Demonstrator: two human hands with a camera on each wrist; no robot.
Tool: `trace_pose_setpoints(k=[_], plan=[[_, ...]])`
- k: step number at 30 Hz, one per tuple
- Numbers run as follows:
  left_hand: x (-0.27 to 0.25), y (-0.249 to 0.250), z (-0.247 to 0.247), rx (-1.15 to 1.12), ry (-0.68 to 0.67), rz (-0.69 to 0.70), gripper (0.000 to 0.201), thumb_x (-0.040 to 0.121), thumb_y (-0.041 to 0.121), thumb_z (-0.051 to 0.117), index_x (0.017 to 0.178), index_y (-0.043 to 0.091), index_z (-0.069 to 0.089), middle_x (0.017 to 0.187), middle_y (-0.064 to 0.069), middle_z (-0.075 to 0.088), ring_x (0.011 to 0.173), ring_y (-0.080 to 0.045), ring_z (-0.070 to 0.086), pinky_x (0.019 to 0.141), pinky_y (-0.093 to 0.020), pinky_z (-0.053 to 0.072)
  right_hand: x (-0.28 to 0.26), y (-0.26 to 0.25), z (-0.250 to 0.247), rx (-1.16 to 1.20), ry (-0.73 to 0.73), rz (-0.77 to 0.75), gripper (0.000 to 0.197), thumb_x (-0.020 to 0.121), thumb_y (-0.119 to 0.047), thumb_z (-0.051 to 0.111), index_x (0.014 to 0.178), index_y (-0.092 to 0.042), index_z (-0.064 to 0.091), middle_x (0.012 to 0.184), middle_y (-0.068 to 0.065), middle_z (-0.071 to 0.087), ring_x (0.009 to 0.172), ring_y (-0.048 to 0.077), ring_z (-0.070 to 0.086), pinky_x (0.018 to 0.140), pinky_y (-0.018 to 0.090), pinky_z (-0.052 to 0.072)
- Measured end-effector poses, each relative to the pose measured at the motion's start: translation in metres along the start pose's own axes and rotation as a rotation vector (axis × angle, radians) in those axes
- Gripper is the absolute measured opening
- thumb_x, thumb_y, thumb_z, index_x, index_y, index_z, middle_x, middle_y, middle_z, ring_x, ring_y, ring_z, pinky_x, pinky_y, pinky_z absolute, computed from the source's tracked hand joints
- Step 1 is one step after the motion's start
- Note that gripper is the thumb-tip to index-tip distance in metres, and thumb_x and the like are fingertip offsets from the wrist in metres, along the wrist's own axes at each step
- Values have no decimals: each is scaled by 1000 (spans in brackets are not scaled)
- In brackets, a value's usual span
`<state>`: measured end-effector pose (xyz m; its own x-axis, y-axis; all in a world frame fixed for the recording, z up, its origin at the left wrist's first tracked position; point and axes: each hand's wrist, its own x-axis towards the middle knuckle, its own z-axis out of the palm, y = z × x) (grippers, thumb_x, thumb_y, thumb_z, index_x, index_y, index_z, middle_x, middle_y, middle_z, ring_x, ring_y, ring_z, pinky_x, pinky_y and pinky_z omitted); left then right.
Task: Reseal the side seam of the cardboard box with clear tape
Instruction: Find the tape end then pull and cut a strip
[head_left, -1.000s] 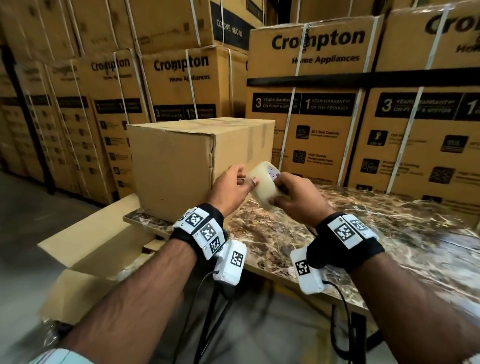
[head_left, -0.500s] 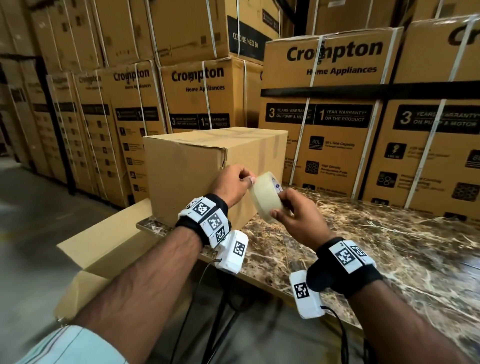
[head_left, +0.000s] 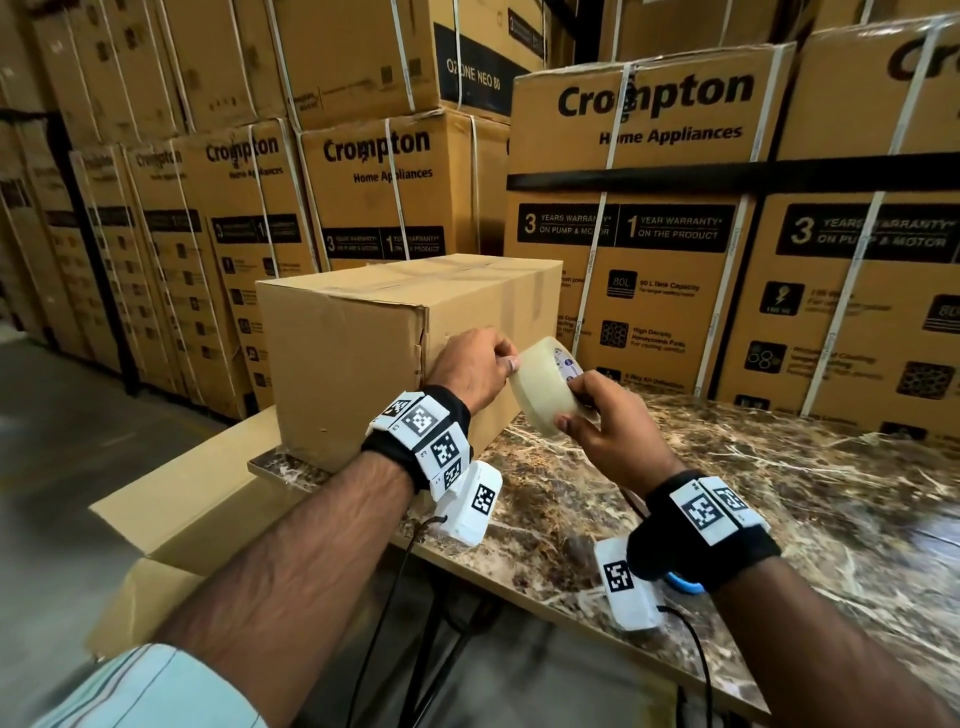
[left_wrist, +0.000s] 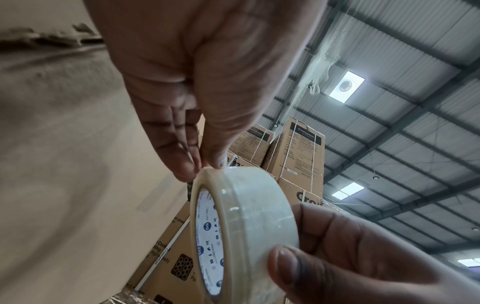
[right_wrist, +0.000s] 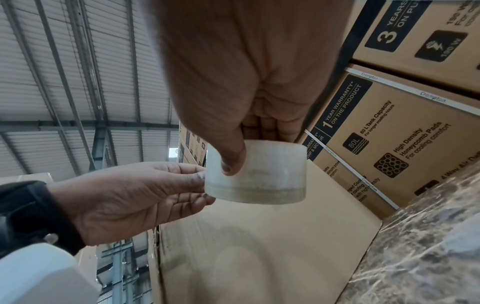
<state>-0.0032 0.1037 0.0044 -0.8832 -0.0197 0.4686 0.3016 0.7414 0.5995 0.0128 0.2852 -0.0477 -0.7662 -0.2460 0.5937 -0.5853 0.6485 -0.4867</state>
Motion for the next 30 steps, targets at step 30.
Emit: trace_pose_setpoints(k=[30], plan=[[-23,7,25,-97,81,266,20,92,10,59,110,18,58,111,3,56,91,-11,58,84,-28,53,2,-5,-3,496,-86,196,45,86,-10,69,125,-14,47,120,6,61,110,19,62,91,40,56]])
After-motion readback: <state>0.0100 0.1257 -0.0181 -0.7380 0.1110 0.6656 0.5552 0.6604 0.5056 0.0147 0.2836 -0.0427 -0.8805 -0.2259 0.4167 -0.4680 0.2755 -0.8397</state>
